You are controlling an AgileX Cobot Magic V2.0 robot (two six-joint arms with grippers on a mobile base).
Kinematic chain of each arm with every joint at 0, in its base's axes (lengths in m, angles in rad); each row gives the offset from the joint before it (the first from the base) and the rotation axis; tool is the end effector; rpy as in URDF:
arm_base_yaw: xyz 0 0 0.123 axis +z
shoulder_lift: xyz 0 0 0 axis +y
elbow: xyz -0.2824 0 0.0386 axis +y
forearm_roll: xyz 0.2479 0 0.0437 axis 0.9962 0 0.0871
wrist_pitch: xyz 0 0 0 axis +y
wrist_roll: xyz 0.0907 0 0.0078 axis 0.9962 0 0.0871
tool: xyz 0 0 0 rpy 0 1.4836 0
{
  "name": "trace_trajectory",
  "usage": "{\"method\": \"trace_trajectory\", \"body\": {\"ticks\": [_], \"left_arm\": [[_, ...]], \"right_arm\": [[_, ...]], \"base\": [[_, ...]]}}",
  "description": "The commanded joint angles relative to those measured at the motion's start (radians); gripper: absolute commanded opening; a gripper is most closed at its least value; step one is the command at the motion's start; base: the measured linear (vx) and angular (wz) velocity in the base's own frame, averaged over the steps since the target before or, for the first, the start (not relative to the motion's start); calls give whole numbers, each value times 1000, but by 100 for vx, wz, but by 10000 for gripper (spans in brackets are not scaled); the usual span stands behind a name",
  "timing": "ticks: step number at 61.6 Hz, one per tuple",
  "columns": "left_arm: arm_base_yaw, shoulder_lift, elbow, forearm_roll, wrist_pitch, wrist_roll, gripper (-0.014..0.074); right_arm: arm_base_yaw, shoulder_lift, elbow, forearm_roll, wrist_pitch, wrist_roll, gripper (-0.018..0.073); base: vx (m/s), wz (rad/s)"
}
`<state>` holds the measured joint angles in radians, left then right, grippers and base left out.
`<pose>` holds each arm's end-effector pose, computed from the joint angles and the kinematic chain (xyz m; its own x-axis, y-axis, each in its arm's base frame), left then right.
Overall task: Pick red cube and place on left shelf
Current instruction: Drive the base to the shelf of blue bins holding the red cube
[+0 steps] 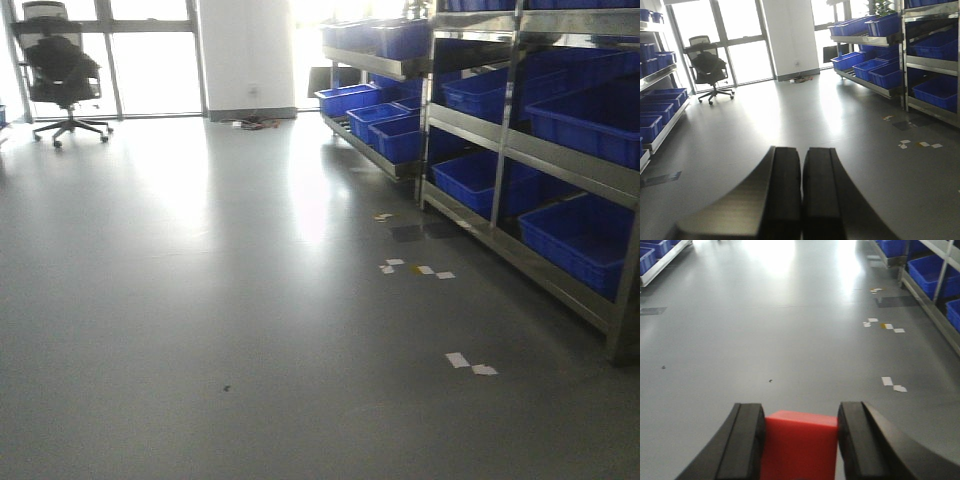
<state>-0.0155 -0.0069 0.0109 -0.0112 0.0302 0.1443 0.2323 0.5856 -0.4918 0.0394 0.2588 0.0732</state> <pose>0.0563 -0.0009 0.2071 0.0546 0.1319 -0.9898 0.0087 0.9911 0.1325 0.1211 0.0296 0.3076 -0.2801 0.0479 -0.9588 -0.2099 0.9715 0.1098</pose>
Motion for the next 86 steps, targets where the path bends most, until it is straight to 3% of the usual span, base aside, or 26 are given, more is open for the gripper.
{"method": "trace_trajectory", "body": {"ticks": [1, 38, 86], "left_arm": [[-5, 7, 22, -5, -91, 1, 106], [-5, 7, 22, -5, -91, 1, 106], [-5, 7, 22, -5, -91, 1, 106]], "right_arm": [[-5, -3, -30, -10, -84, -4, 50], [-5, -3, -30, -10, -84, -4, 50], [-5, -3, -30, -10, -84, -4, 50]], "base": [[5, 46], [15, 21], [42, 5]]}}
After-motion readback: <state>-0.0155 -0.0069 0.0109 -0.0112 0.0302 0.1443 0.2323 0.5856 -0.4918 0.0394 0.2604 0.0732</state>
